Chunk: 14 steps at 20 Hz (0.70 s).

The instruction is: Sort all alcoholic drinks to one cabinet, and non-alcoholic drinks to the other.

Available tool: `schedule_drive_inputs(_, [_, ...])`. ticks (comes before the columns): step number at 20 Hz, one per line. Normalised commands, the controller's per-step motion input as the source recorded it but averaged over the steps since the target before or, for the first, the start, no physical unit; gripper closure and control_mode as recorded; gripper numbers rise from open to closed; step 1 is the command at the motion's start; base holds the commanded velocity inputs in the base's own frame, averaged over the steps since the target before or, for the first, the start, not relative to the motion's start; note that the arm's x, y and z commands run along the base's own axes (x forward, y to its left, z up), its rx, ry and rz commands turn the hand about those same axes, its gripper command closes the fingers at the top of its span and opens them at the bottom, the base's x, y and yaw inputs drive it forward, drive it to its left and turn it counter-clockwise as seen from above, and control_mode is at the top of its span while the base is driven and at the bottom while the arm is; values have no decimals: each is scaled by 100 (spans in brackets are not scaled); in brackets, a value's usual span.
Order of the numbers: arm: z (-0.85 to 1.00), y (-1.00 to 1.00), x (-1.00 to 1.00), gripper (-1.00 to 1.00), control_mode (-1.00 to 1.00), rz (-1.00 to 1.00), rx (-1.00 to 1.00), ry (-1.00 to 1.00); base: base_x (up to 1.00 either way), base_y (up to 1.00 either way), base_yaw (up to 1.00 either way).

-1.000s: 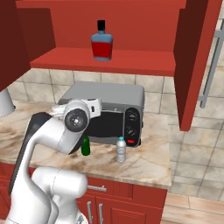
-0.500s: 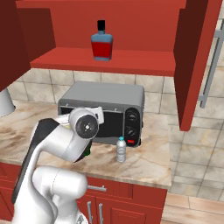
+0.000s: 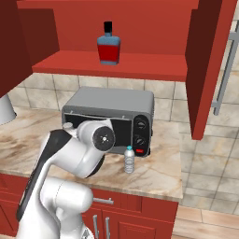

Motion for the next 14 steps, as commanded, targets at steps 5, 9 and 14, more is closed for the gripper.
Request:
schedule_drive_inputs(5, [-37,23,-2,-100,-100,8,0,0,0,0,0])
schedule_drive_inputs(9, [-32,19,-1,-100,-100,10,0,0,0,0,0])
schedule_drive_inputs(14, [-24,3,-5,-100,-100,10,0,0,0,0,0])
